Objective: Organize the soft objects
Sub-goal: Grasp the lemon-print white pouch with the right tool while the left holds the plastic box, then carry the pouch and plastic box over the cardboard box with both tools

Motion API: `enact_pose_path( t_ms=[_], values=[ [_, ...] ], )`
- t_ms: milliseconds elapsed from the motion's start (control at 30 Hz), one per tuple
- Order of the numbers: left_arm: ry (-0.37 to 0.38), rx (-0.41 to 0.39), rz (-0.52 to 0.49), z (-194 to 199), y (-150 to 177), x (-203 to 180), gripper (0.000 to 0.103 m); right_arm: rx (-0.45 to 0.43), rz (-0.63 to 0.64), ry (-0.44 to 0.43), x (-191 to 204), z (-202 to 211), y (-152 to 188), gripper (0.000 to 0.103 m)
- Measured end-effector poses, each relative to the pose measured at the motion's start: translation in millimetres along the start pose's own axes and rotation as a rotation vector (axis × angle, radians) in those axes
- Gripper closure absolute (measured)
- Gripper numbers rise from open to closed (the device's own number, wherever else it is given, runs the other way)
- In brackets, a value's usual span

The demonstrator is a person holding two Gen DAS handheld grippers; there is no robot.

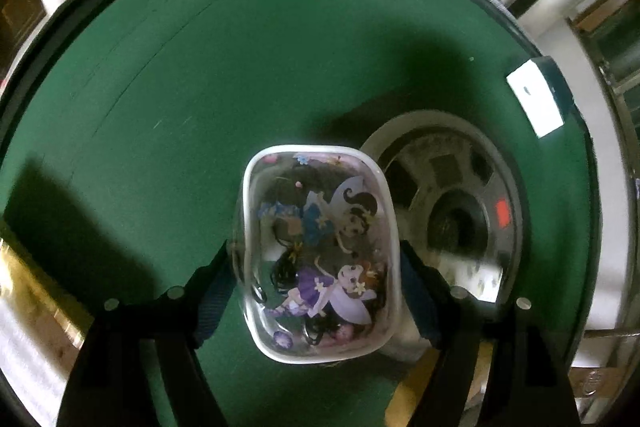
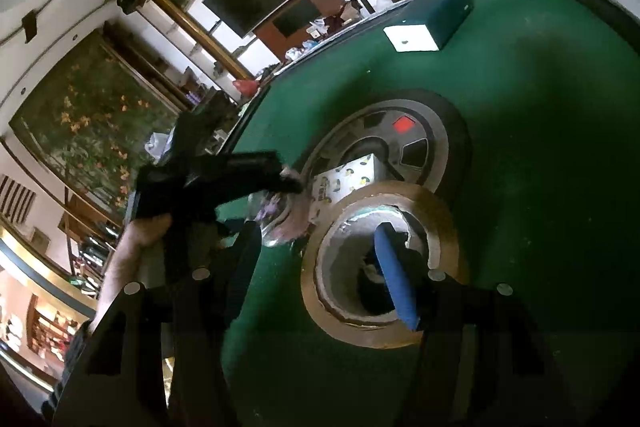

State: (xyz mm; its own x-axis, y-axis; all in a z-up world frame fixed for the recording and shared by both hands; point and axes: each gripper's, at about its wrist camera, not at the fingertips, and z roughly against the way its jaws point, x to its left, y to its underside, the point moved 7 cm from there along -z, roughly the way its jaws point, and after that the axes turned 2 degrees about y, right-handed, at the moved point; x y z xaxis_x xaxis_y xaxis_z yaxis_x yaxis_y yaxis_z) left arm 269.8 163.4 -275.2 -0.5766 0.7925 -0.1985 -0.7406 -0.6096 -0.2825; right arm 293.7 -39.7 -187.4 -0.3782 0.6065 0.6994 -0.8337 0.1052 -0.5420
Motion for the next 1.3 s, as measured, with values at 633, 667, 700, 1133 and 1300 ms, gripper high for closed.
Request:
enact_pose_path(
  t_ms=[633,667,700,1133,1300],
  values=[
    [0.364,-0.081,-0.013,153,145,84,0.026,0.265,0.185,0.293,13,-79,-49,0.043],
    [0.387,-0.090,-0.007,157,146,82,0.026,0.302,0.195,0.323,10,-92,-51,0.043],
    [0.405,-0.102,0.000,160,146,84,0.026,0.326,0.194,0.347,6,-101,-53,0.043],
    [0.497,-0.120,-0.061,179,154,92,0.026,0.426,0.292,0.463,30,-151,-32,0.041],
    [0.490,-0.135,-0.053,179,153,99,0.026,0.367,0.357,0.503,40,-134,-29,0.073]
  ],
)
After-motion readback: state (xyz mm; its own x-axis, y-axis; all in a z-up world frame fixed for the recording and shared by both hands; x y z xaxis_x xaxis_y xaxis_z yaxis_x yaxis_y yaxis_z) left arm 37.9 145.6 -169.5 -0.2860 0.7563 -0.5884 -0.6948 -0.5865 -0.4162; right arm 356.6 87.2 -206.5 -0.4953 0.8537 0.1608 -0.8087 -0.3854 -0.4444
